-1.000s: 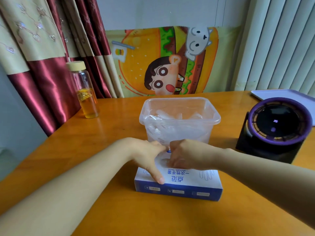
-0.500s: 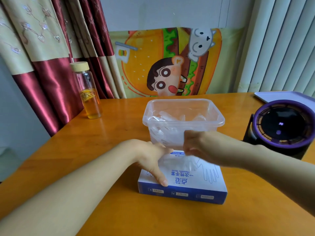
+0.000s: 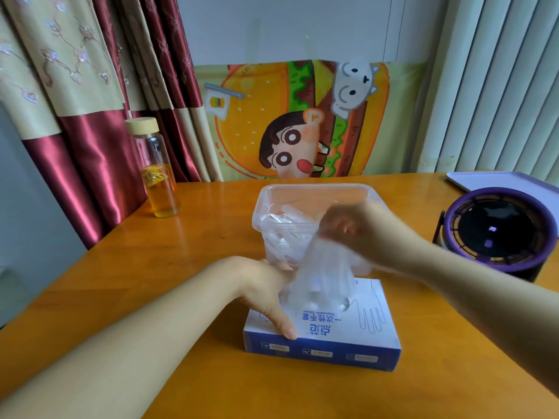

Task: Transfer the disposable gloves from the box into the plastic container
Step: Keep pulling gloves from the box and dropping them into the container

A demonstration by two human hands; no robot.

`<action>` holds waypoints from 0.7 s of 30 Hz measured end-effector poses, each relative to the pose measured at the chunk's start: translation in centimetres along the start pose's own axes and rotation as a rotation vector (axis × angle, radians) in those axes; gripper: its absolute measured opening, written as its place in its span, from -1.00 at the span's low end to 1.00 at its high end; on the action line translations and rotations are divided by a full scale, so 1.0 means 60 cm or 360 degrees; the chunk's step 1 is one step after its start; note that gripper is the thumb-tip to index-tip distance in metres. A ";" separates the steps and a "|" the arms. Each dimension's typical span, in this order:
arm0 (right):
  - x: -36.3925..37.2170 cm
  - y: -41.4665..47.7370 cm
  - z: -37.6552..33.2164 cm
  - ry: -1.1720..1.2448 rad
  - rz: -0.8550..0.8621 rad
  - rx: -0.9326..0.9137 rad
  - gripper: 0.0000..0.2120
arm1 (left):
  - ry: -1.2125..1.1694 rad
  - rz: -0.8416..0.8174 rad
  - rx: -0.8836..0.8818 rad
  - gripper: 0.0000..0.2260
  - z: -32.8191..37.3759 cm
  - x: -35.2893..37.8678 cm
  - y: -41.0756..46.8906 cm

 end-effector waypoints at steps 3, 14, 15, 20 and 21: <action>-0.085 0.030 -0.008 0.0414 0.0316 0.0129 -0.87 | -0.0029 0.0028 -0.0055 -0.02 -0.008 0.000 -0.001; -0.011 0.028 0.042 0.1599 -0.0640 0.0847 -0.82 | -0.1257 0.1202 0.0319 -0.02 -0.028 -0.127 -0.077; -0.005 0.026 0.040 0.1643 -0.0709 0.0866 -0.82 | -0.1284 0.1316 0.0389 -0.11 -0.022 -0.138 -0.082; 0.018 0.029 0.035 0.1722 -0.0891 0.0956 -0.72 | -0.1468 0.1666 0.0541 -0.89 0.006 -0.179 -0.083; 0.020 0.033 0.039 0.1750 -0.0893 0.0933 -0.68 | -0.1555 0.1731 0.0495 -0.95 0.002 -0.182 -0.078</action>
Point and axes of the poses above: each hand's wrist, its own y-axis towards the middle knuckle, its own x-axis out of the palm, z = x × y, the point moved 7 cm from there along y, towards the middle knuckle, and after that the axes turned 10 degrees about x, right-handed, at the moved point
